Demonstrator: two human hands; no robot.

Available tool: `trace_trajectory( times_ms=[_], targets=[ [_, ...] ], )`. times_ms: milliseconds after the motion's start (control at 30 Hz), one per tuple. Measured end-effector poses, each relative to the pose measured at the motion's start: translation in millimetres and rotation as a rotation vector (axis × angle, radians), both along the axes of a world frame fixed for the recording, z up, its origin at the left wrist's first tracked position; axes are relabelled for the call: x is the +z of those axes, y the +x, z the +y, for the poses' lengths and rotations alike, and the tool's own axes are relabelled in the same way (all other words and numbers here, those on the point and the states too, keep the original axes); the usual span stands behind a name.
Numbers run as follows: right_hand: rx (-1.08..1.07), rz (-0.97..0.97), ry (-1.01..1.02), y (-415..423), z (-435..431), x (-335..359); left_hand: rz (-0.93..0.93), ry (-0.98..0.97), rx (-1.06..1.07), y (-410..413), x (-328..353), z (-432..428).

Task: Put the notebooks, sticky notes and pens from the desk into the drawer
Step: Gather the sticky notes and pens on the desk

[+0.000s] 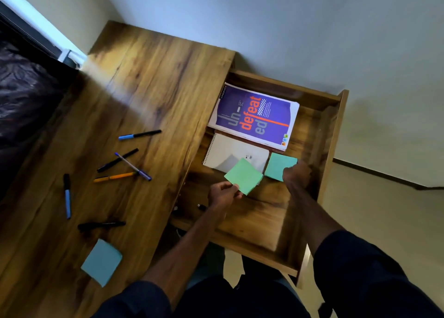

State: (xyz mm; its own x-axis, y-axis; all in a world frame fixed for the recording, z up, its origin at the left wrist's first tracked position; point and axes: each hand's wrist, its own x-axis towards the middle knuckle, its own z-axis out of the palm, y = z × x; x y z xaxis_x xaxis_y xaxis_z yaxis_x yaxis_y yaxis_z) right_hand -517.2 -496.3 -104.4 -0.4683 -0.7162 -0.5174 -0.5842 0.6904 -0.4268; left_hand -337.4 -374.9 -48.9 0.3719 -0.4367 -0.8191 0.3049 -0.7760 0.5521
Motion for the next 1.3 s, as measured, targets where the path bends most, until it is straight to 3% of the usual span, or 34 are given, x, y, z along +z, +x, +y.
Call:
trace_trajectory(
  times_ms=[167, 267, 467, 567, 733, 900, 1067, 1300],
  targets=[
    [0.072, 0.06, 0.011, 6.8, 6.9, 4.9, 0.018, -0.007, -0.005, -11.4, -3.2, -0.4],
    [0.181, 0.083, -0.097, 9.5, 20.7, -1.6, 0.064, -0.003, 0.048, -17.5, -2.0, -0.7],
    [-0.146, -0.677, 0.004, 12.4, 74.3, 32.3, 0.078, -0.01, 0.094, -35.0, 1.7, -4.1],
    [-0.158, -0.821, 0.072, -3.7, 85.1, 28.0, 0.087, -0.025, 0.071, -46.2, 5.1, -3.8],
    [-0.181, -0.528, 0.061, -17.1, 81.0, 9.8, 0.082, 0.044, -0.033, -57.5, 7.7, -3.7],
    [-0.051, -0.208, 0.183, -20.6, 76.9, 2.5, 0.039, 0.086, -0.105, -51.2, 4.0, 2.2],
    [-0.08, -0.156, 0.3, -22.5, 82.5, -11.9, 0.07, 0.096, -0.126, -42.0, 3.8, 6.2],
    [0.037, -0.067, 0.194, -11.7, 80.4, 6.6, 0.092, 0.088, -0.153, -37.3, 5.2, 8.3]
  ],
)
